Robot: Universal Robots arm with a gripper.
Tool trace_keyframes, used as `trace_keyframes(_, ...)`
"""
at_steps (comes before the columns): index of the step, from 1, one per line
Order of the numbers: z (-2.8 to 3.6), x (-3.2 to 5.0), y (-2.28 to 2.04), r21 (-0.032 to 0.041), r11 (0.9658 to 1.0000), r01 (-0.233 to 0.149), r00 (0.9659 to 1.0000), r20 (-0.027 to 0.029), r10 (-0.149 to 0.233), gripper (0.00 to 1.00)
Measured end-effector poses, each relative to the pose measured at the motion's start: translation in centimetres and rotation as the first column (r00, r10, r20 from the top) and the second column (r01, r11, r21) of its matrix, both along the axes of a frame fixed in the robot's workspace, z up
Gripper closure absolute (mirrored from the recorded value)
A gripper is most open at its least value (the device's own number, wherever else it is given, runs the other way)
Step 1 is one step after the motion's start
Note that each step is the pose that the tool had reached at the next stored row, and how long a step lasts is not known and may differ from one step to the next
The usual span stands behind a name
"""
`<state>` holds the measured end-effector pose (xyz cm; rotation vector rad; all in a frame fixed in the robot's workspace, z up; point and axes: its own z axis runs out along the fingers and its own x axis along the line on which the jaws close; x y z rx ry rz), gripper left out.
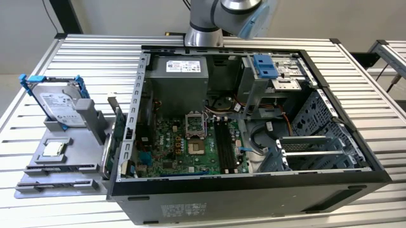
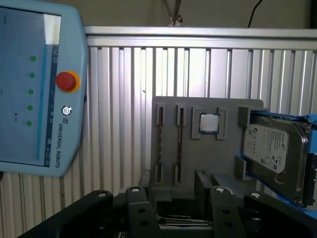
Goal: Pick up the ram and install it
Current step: 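Pick up the ram and move it above insertion slot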
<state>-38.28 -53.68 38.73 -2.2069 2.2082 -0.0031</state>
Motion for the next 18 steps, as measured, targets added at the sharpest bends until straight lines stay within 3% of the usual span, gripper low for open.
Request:
trace_keyframes(2, -0.09, -0.01, 0.01, 0.0268, 0.9996, 0.000, 1.0000, 0.0003, 0.000, 0.00)
trace_keyframes(3, -0.20, -0.01, 0.01, 0.0328, 0.9995, 0.000, 1.0000, 0.0003, 0.000, 0.00)
trace_keyframes(18, -2.92, -0.01, 0.00, 0.0315, 0.9995, 0.000, 1.0000, 0.0024, 0.000, 0.00)
